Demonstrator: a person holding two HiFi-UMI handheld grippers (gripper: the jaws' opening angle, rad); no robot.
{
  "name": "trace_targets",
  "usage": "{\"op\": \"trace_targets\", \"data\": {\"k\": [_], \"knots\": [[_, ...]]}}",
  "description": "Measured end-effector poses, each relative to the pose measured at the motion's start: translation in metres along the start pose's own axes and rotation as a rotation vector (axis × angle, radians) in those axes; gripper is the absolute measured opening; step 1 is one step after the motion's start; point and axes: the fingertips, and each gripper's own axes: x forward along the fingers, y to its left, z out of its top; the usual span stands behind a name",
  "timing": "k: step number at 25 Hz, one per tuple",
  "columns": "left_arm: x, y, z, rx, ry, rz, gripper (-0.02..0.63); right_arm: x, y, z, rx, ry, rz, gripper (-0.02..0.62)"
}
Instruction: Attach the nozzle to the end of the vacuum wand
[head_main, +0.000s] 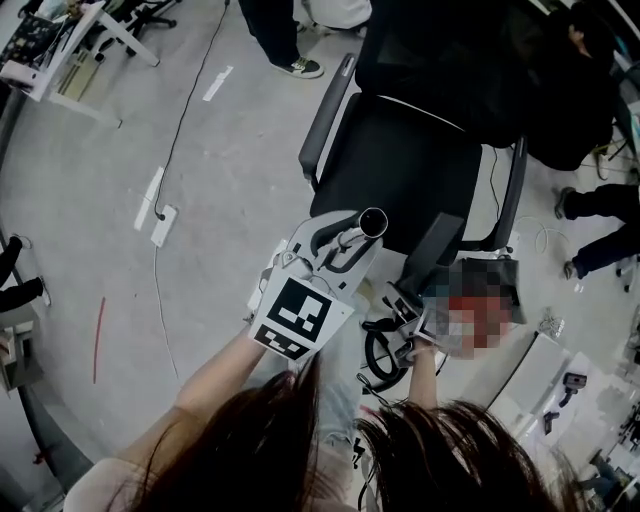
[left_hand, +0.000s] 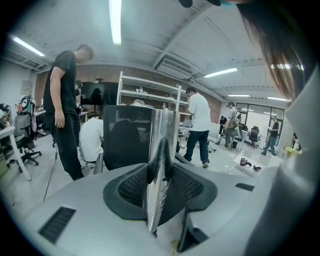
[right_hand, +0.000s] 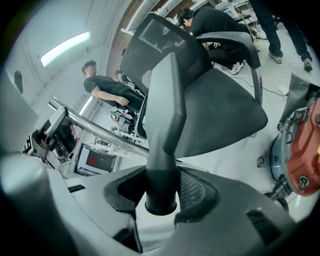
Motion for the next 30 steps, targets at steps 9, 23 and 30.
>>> {"op": "trace_targets", "data": {"k": [9,23,30], "knots": [[-0.005,0.005,-0.001,0.004,-0.01,-0.008,0.15,0.002,0.007,-0.006,-0.004,-0.019,-0.002,0.179],[-0.023,0.005,-0.006,0.032,-0.017,-0.066,0.15,-0.007,0.032,-0.02,0.003,-0.126,-0.011,0.179],[-0.034,0.007,-0.007,0.047,-0.023,-0.099,0.15,-0.01,0.055,-0.031,-0.004,-0.193,-0.002,0.179]]}}
